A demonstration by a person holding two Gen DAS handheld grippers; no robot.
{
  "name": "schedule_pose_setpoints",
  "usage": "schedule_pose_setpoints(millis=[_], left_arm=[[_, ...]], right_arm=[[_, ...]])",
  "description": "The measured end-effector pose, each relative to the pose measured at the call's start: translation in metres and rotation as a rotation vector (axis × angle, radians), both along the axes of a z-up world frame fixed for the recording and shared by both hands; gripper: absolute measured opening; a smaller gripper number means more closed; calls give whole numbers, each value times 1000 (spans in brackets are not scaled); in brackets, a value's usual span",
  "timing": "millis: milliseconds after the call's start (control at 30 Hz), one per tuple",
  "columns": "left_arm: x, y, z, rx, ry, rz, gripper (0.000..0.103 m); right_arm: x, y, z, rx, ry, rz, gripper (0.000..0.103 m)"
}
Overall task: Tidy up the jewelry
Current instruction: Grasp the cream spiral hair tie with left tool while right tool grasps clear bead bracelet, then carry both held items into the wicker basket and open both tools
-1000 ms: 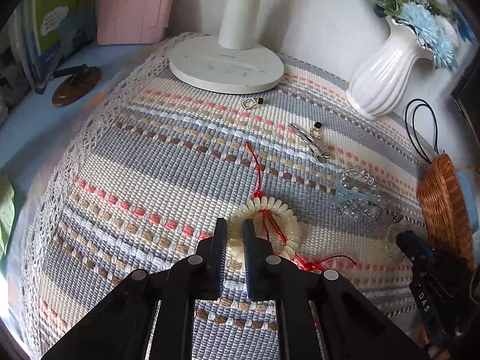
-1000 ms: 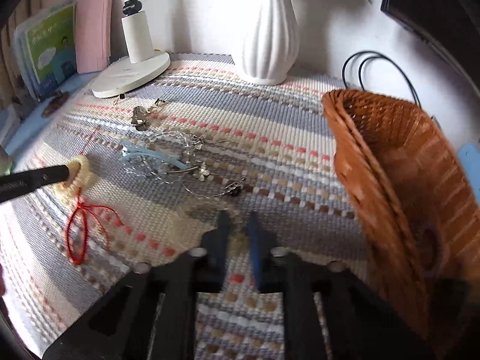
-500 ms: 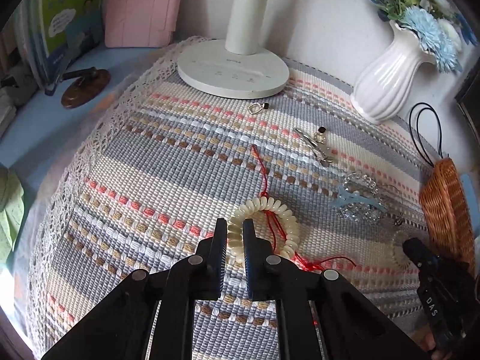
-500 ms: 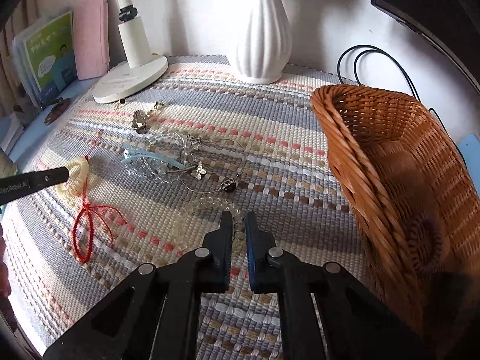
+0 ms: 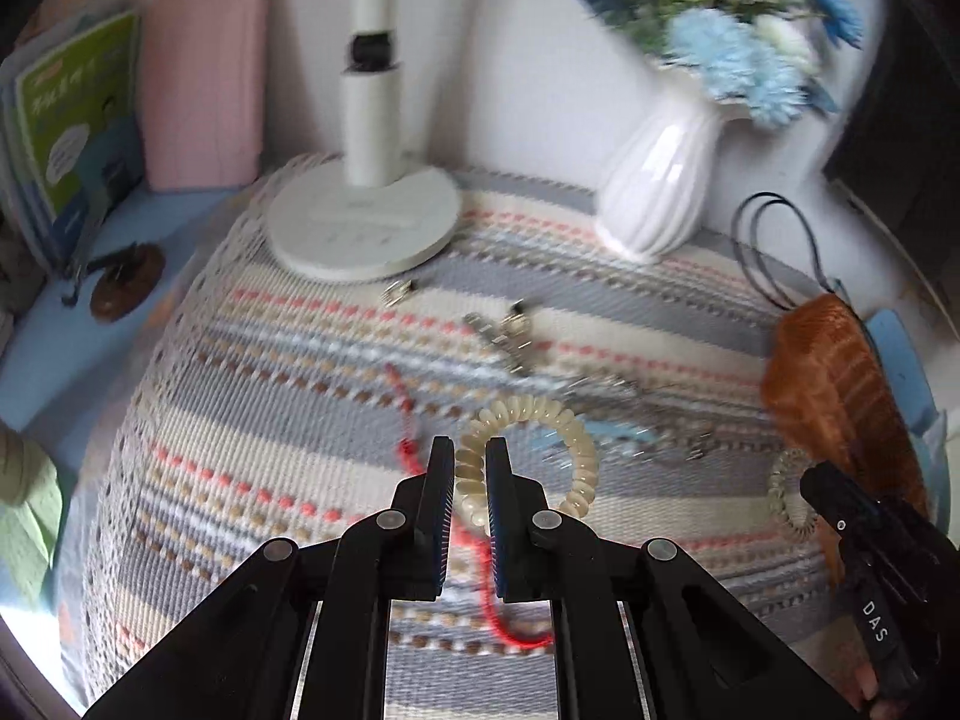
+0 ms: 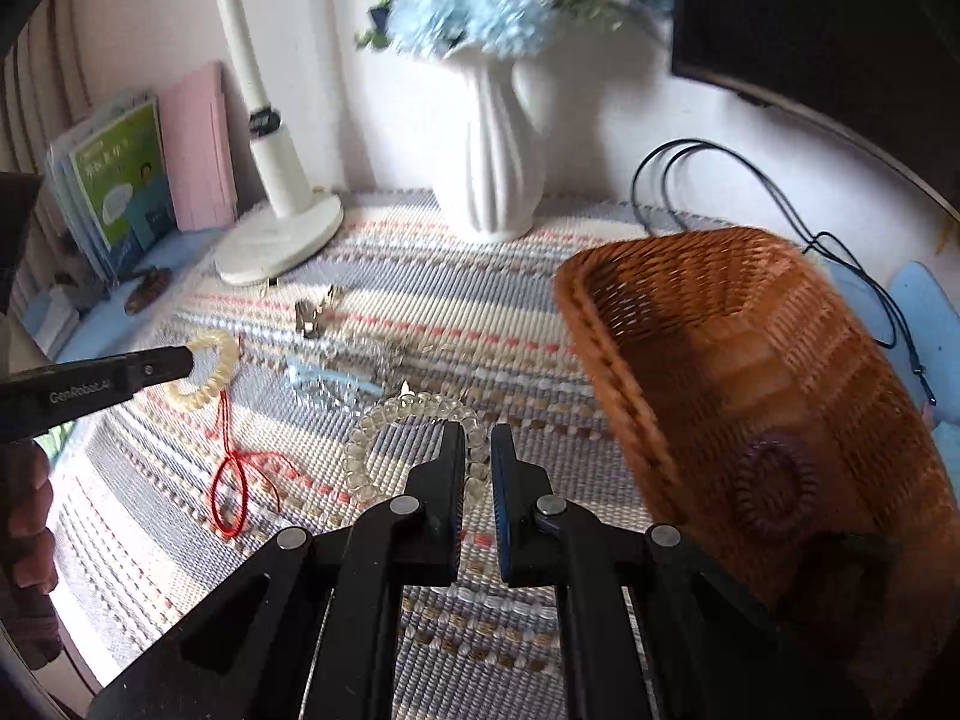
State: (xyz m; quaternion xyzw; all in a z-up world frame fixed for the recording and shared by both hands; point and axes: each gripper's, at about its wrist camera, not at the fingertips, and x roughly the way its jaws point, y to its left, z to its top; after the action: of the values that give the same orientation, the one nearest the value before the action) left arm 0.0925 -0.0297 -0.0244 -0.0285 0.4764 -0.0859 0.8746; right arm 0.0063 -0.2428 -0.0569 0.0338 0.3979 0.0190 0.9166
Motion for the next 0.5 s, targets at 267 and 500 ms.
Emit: schedule_pose_setpoints(millis=[267, 500], left_arm=[[12, -63, 26, 4, -49, -164, 11], [12, -139, 41, -27, -69, -354, 11]], right_arm=[[-22, -44, 34, 55, -84, -137, 9], [-46, -101, 41, 72, -98, -321, 9]])
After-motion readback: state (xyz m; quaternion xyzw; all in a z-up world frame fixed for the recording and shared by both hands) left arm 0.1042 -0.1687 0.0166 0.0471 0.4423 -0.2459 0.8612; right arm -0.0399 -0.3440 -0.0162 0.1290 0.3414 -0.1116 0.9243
